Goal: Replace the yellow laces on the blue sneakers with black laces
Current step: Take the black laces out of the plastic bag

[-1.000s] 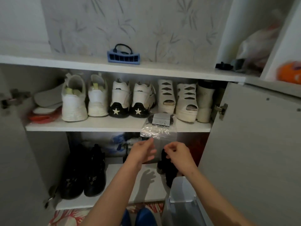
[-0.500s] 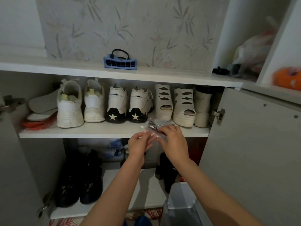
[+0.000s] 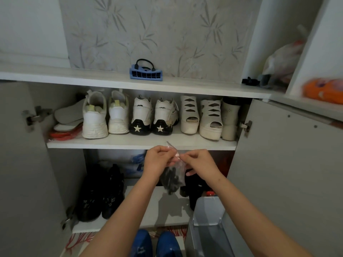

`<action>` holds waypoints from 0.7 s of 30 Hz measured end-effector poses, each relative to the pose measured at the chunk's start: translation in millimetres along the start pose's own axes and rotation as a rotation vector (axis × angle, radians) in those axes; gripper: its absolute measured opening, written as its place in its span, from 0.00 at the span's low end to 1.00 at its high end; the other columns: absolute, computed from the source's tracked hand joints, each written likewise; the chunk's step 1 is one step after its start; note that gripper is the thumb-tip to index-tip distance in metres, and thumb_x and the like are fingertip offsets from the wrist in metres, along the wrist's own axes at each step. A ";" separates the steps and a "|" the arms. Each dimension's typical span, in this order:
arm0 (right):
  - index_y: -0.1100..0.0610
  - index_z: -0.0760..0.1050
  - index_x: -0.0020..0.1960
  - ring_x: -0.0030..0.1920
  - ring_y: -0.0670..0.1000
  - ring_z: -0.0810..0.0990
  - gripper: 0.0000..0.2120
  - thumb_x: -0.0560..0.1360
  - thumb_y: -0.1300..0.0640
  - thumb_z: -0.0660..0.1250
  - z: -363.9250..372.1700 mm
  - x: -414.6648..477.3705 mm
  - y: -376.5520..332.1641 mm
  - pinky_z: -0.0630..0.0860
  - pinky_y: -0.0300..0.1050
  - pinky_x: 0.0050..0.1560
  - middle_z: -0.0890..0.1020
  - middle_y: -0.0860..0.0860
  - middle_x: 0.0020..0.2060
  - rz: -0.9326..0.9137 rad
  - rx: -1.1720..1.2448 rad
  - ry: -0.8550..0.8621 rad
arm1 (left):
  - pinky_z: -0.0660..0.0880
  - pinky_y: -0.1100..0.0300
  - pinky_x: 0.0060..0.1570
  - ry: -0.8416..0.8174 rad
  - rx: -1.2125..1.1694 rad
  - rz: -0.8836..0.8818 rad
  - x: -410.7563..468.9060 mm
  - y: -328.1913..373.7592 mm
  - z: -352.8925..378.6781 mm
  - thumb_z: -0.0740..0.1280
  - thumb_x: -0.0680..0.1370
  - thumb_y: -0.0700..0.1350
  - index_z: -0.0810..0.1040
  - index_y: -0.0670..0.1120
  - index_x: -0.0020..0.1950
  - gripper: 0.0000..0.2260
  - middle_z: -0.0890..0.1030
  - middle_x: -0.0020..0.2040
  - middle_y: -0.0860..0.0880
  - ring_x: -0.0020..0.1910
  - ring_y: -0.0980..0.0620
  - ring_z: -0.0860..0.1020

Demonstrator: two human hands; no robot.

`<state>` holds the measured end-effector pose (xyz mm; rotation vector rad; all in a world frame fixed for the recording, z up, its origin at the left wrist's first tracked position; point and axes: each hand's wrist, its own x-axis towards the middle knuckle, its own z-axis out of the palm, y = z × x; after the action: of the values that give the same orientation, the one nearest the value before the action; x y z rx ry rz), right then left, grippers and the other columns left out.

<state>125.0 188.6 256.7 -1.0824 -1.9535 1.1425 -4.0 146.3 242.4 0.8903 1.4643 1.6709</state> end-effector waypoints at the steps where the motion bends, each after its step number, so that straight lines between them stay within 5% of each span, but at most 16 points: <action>1: 0.55 0.80 0.43 0.39 0.54 0.82 0.07 0.77 0.57 0.64 -0.2 -4.3 -0.5 0.80 0.47 0.41 0.83 0.58 0.40 0.006 -0.036 -0.012 | 0.78 0.69 0.33 -0.008 0.012 -0.001 -3.7 -0.9 -2.6 0.68 0.75 0.38 0.77 0.39 0.51 0.06 0.82 0.38 0.46 0.28 0.61 0.80; 8: 0.56 0.80 0.48 0.31 0.44 0.81 0.04 0.75 0.56 0.68 9.3 -32.7 -8.5 0.79 0.38 0.32 0.84 0.53 0.37 -0.065 -0.033 -0.064 | 0.79 0.65 0.33 0.032 0.162 0.046 -31.6 -2.1 -15.0 0.72 0.73 0.41 0.79 0.40 0.46 0.05 0.83 0.36 0.46 0.31 0.56 0.81; 14: 0.61 0.80 0.45 0.32 0.50 0.81 0.03 0.75 0.63 0.67 11.0 -46.9 -14.4 0.81 0.42 0.36 0.83 0.56 0.35 0.043 0.042 -0.088 | 0.80 0.63 0.36 -0.015 0.172 0.035 -54.1 0.3 -24.3 0.71 0.73 0.41 0.76 0.42 0.43 0.05 0.81 0.35 0.45 0.31 0.54 0.80; 21: 0.54 0.77 0.37 0.35 0.51 0.83 0.10 0.77 0.59 0.64 7.9 -55.5 -5.4 0.82 0.52 0.43 0.83 0.53 0.34 -0.028 -0.345 0.191 | 0.76 0.69 0.28 -0.110 0.223 -0.078 -79.1 8.5 -37.1 0.68 0.76 0.38 0.76 0.40 0.44 0.03 0.79 0.34 0.46 0.28 0.56 0.77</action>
<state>142.8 135.4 252.3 -1.2833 -2.0485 0.6707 2.2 58.8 244.1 1.0145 1.6099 1.3987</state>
